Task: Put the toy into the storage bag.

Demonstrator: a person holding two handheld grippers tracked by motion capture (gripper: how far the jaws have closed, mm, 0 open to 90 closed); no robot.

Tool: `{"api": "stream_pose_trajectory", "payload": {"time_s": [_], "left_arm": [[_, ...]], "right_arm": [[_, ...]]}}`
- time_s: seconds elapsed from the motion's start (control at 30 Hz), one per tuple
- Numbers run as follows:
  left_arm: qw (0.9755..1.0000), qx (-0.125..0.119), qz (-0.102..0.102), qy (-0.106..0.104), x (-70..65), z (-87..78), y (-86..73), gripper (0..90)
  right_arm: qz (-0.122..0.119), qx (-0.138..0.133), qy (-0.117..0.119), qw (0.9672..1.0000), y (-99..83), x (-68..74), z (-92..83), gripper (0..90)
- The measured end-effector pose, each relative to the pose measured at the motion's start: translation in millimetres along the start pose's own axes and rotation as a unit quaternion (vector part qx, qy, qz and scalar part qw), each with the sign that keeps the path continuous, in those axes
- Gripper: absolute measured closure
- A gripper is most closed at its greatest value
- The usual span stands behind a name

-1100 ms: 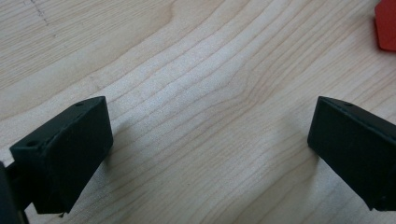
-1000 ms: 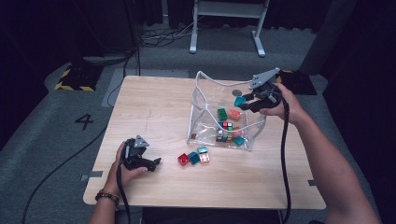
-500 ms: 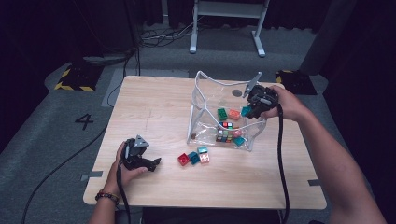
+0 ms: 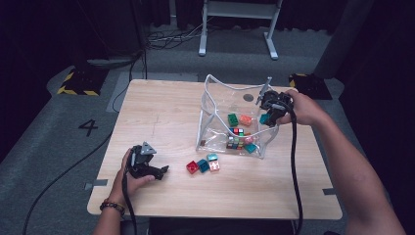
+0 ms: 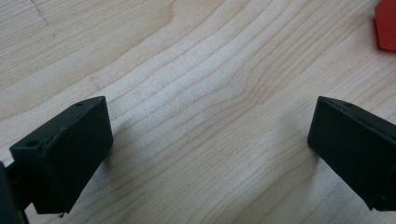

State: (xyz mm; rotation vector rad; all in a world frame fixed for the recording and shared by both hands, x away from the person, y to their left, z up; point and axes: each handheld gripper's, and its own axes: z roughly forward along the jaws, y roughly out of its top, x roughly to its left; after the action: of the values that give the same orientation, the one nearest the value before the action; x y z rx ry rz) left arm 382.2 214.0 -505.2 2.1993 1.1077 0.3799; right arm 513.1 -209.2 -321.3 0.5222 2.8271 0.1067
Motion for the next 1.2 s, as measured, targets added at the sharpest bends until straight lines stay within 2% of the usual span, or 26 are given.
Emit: {"api": "stream_pose_trajectory", "payload": {"time_s": [0.23, 0.4, 0.5, 0.57, 0.63, 0.67, 0.7, 0.77, 0.8, 0.83, 0.87, 0.9, 0.93, 0.97, 1.0, 1.03, 1.07, 1.13, 1.2], "left_arm": [[1.0000, 0.000, 0.000, 0.000, 0.0, 0.0, 0.0, 0.3], [1.0000, -0.001, 0.000, 0.000, 0.1, 0.1, 0.0, 0.3], [1.0000, 0.000, 0.000, 0.000, 0.0, 0.0, 0.0, 0.3], [1.0000, 0.000, 0.000, 0.000, 0.0, 0.0, 0.0, 0.3], [1.0000, -0.001, 0.001, 0.000, 0.1, 0.1, 0.1, 0.3], [1.0000, -0.001, 0.001, 0.000, 0.1, 0.1, 0.1, 0.3], [1.0000, -0.001, 0.001, 0.000, 0.1, 0.1, 0.1, 0.3], [1.0000, -0.001, 0.000, 0.000, 0.1, 0.1, 0.0, 0.3], [1.0000, 0.000, 0.000, 0.000, 0.0, 0.0, 0.0, 0.3], [1.0000, 0.000, 0.000, 0.000, -0.1, 0.0, 0.0, 0.3], [1.0000, -0.001, 0.001, 0.000, 0.1, 0.1, 0.1, 0.3], [1.0000, -0.001, 0.001, 0.000, 0.1, 0.1, 0.1, 0.3], [1.0000, -0.001, 0.001, 0.000, 0.1, 0.1, 0.1, 0.3], [1.0000, -0.001, 0.001, 0.000, 0.1, 0.1, 0.1, 0.3], [1.0000, -0.001, 0.001, 0.000, 0.1, 0.1, 0.1, 0.3], [1.0000, -0.001, 0.001, 0.000, 0.1, 0.1, 0.1, 0.3], [1.0000, 0.000, 0.000, 0.000, 0.0, 0.0, 0.0, 0.3], [1.0000, 0.000, 0.001, 0.000, 0.1, 0.0, 0.1, 0.3], [1.0000, 0.000, 0.001, 0.000, 0.1, 0.1, 0.1, 0.3]], "right_arm": [[-0.005, 0.004, -0.005, 1.0000, 1.7, 1.9, -1.7, 59.1], [-0.005, -0.011, -0.008, 0.9999, 0.0, 1.6, -4.0, 54.4], [0.002, -0.035, -0.003, 0.9994, -3.1, 0.3, -6.0, 52.1], [-0.013, -0.072, -0.003, 0.9973, -5.9, -3.6, -6.9, 50.4], [-0.003, -0.104, -0.006, 0.9945, -10.3, -4.8, -10.8, 46.3], [0.003, -0.132, -0.014, 0.9911, -13.5, -5.8, -13.7, 45.6], [0.007, -0.149, -0.016, 0.9886, -15.6, -6.3, -15.5, 45.5], [0.018, -0.191, -0.016, 0.9814, -22.1, -7.0, -20.2, 44.0], [0.022, -0.219, -0.023, 0.9752, -26.2, -6.5, -23.9, 42.5], [0.029, -0.231, -0.026, 0.9721, -29.0, -5.8, -27.2, 42.5], [0.044, -0.249, -0.024, 0.9673, -32.2, -4.4, -31.6, 41.8], [0.058, -0.277, -0.029, 0.9587, -36.3, -2.2, -35.9, 39.7], [0.067, -0.292, -0.032, 0.9534, -38.8, 0.2, -39.0, 39.5], [0.071, -0.323, -0.031, 0.9432, -43.8, 2.6, -43.6, 39.7], [0.075, -0.337, -0.028, 0.9380, -46.6, 4.9, -46.3, 39.7], [0.076, -0.359, -0.029, 0.9299, -51.0, 8.9, -50.1, 39.6], [0.077, -0.375, -0.025, 0.9235, -54.4, 12.0, -52.4, 39.5], [0.076, -0.390, -0.013, 0.9175, -59.7, 19.1, -56.0, 38.7], [0.071, -0.405, -0.020, 0.9114, -63.7, 26.7, -58.5, 39.0]]}}
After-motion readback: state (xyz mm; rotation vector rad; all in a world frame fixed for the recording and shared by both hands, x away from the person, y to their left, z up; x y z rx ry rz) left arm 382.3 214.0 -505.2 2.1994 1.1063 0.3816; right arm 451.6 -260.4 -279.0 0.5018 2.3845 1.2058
